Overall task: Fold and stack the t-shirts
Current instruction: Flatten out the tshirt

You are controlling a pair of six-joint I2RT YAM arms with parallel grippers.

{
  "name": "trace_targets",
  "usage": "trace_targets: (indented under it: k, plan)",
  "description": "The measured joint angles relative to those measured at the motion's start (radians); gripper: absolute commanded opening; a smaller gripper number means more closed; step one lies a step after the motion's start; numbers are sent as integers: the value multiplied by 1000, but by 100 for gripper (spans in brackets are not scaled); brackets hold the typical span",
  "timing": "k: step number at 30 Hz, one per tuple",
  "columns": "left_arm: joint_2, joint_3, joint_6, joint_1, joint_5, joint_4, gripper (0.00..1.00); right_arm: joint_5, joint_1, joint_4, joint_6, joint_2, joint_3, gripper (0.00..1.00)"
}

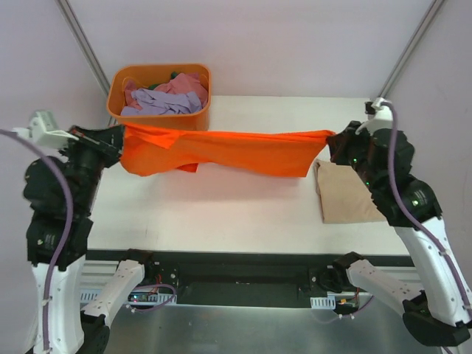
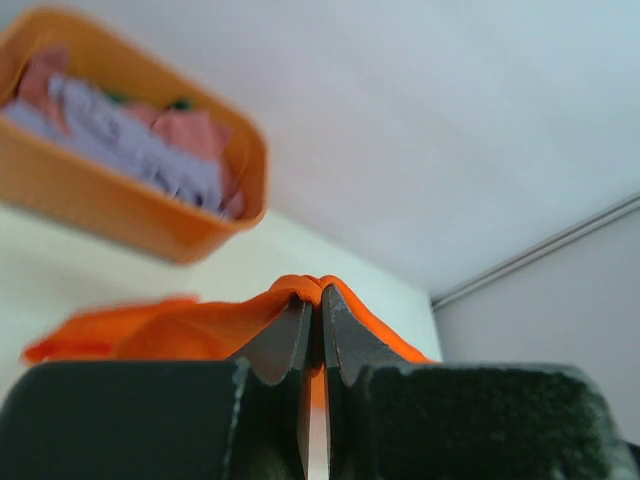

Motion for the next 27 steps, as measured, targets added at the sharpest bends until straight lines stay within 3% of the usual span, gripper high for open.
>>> trace_targets:
  k: [9,16,21,27]
  plan:
    - [77,455,122,0,94,-4,0,-125,1,-135,-55,-125,267,1]
    - [133,669,156,0,188,-9,0,-217,1,-190,-66,-204,412,1]
    - [152,693,172,0,219,2,0,-202,1,-226,-72,-200,422,1]
    - [235,510,235,0,210,93,0,25,2,-201,-87,-114,350,0]
